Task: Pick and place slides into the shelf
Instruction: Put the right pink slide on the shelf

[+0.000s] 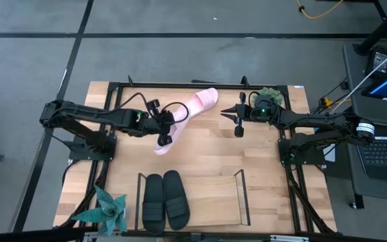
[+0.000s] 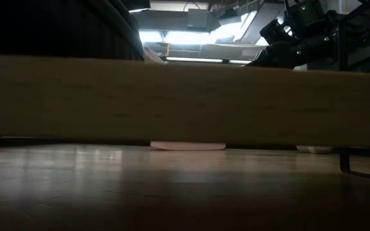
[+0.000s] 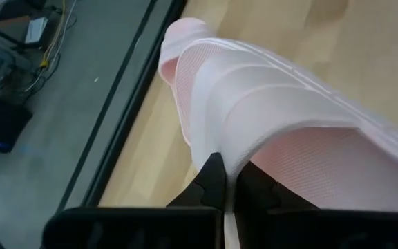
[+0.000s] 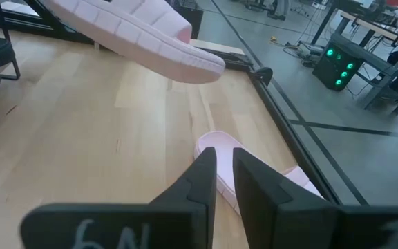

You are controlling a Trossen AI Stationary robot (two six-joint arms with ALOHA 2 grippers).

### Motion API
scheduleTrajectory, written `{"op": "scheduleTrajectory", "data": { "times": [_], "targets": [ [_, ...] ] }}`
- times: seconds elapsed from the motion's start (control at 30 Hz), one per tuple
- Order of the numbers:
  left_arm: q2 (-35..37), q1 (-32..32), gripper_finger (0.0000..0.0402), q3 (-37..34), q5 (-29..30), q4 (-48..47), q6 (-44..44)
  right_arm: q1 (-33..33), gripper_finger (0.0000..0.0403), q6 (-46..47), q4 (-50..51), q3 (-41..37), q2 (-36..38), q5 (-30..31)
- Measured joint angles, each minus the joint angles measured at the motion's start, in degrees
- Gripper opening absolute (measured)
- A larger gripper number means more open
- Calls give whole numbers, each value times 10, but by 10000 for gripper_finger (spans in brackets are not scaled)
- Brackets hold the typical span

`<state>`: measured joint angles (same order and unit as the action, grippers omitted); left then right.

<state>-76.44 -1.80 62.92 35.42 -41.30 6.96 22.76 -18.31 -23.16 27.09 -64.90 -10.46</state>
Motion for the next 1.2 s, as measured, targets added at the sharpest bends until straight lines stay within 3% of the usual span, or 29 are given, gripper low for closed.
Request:
{"op": "scheduleTrajectory", "data": {
  "times": [0.47, 0.63, 0.97, 1.2],
  "targets": [
    [0, -12, 2, 0, 2, 54, 5, 0, 53, 4, 0, 0, 0, 0],
    [0, -11, 2, 0, 46, 56, 6, -1, 53, 7, -7, 0, 0, -1],
    [-48, 49, 2, 0, 72, 114, -20, -41, 53, 14, -101, 0, 0, 42],
    [-88, 87, 2, 0, 23, 209, -86, -61, 53, 57, 18, 79, -9, 66]
  ]
}}
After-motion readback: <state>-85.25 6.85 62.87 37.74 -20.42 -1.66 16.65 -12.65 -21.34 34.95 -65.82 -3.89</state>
